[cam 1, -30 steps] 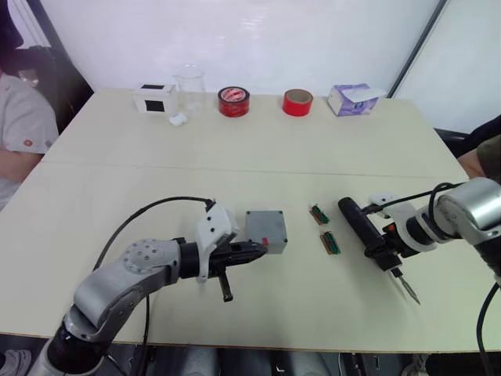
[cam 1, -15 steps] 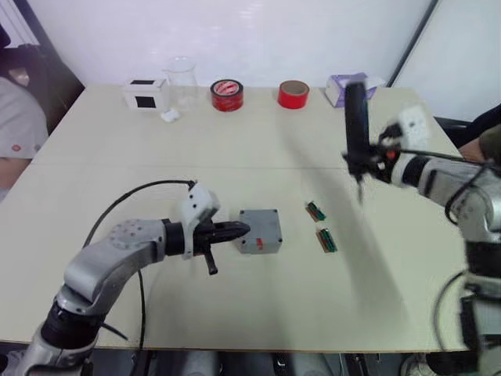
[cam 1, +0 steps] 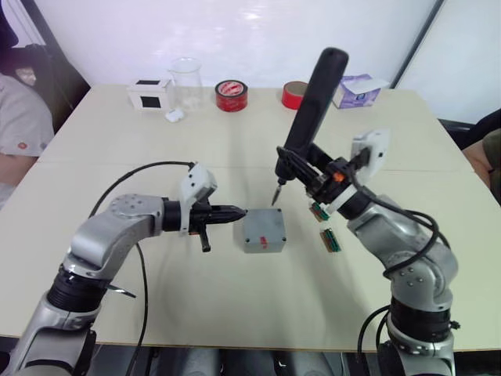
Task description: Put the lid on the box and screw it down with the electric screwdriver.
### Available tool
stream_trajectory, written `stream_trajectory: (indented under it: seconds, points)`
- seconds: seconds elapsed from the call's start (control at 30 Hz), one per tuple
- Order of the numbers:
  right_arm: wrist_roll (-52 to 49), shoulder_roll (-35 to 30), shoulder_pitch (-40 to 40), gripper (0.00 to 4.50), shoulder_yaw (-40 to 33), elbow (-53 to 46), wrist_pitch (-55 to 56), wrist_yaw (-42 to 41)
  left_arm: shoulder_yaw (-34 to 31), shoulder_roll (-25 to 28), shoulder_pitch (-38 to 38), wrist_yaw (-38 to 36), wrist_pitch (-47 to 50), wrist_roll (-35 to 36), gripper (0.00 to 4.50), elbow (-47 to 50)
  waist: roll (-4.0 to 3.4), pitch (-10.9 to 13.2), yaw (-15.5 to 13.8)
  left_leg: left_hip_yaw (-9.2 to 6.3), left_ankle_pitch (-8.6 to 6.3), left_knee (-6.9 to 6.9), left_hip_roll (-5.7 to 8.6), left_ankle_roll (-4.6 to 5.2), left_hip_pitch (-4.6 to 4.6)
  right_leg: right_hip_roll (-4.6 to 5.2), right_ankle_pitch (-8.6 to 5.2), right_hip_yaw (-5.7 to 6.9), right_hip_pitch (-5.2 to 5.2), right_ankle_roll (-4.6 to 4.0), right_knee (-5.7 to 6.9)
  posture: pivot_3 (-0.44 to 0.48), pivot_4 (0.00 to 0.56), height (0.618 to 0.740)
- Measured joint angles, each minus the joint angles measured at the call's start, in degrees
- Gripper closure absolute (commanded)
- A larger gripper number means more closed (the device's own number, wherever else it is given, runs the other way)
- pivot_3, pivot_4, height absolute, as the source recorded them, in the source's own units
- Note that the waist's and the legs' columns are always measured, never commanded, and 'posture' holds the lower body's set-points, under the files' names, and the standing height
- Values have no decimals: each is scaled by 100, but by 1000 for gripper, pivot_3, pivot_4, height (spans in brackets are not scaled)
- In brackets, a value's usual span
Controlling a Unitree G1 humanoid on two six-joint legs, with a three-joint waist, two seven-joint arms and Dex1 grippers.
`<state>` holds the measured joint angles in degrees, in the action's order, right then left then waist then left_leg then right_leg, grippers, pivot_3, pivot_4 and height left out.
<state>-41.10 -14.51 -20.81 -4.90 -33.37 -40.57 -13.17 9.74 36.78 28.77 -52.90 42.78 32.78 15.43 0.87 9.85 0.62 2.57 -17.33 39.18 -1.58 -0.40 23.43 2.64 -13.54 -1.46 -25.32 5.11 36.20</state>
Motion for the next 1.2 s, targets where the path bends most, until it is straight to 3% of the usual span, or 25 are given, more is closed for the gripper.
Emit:
stream_trajectory:
  seconds: [0.3, 1.2]
  points:
    - [630, -72, 225, 2628, 367, 56, 408, -127, 766, -88, -32, -206, -822, -960, 4500, -130, -1, -1, 17, 2, 0, -1, -2, 0, -6, -7, 0, -1, 1, 0, 2, 0, 150, 740]
    - [1601, -61, 383, 2628, 620, 770, 1389, -508, 732, -245, -29, -332, -1016, -1112, 4500, -357, -1, -10, 7, 2, 1, 0, -2, -1, -24, -6, 0, 0, 25, 1, 4, 0, 150, 740]
